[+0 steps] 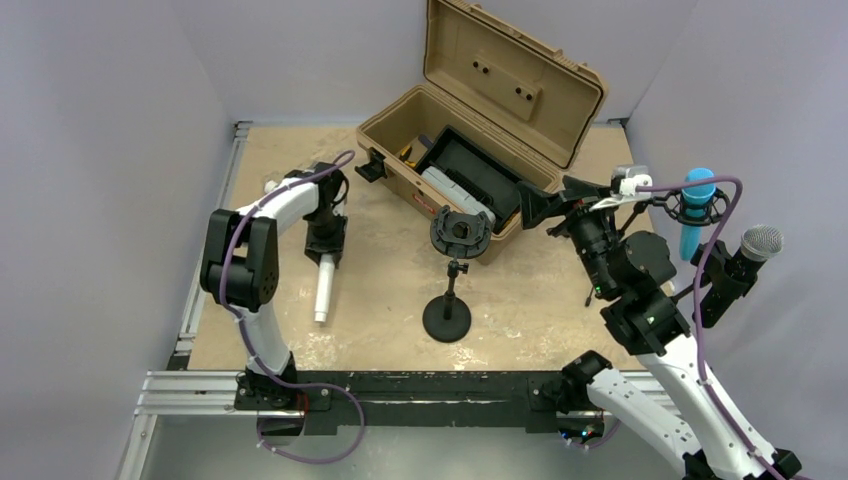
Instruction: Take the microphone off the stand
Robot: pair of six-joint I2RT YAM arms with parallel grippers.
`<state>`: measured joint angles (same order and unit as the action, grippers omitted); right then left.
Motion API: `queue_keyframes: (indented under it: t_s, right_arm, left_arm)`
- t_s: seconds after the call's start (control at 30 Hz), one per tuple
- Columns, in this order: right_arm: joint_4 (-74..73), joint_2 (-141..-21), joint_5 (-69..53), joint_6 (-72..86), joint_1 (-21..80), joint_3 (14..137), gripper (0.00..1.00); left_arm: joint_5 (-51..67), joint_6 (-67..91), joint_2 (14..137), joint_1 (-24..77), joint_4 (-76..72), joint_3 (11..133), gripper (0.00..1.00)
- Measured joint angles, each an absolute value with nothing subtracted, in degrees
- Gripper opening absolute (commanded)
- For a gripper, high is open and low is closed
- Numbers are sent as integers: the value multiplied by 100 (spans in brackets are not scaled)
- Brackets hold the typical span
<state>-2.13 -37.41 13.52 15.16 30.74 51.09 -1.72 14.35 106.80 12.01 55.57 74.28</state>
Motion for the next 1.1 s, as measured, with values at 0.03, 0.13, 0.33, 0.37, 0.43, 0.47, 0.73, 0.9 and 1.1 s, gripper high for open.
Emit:
queue_keyframes:
  t_s: [0.03, 0.13, 0.33, 0.37, 0.43, 0.47, 0.73, 0.9, 1.1]
  right_arm:
    - [-211, -3741, 1352, 1516, 3074, 5107, 99]
    - [-211, -3743, 1350, 1516, 3074, 5105, 99]
    - [-211, -3695, 1347, 1516, 3074, 5061, 99]
    - [-207, -3693, 1345, 1514, 3074, 5054, 99]
    - [-211, -3695, 1345, 1514, 3074, 5043, 99]
    - [-213, -3695, 1345, 1514, 3074, 5041, 99]
    - [-211, -3667, 1345, 1514, 3074, 5039, 99]
    - [-209, -3623, 1347, 1514, 3074, 5037, 99]
    - [-209, -3623, 1345, 1514, 3074, 5035, 99]
  left_arm:
    - [-169, 1435, 10724, 1201, 5561, 7439, 0]
    - [-165, 1441, 10833, 1201, 5566, 7467, 3]
    - [-169, 1448, 10855, 1201, 5581, 7481, 17]
    - [-169, 1448, 10855, 1201, 5590, 7481, 20]
    - [-169, 1448, 10855, 1201, 5605, 7481, 26]
    - [-169, 1448, 10855, 1201, 5607, 7481, 27]
    - [-172, 1466, 10855, 1201, 5623, 7485, 50]
    - [-174, 1549, 10855, 1201, 5642, 7489, 61]
    - [-174, 1551, 10855, 1201, 5645, 7491, 62]
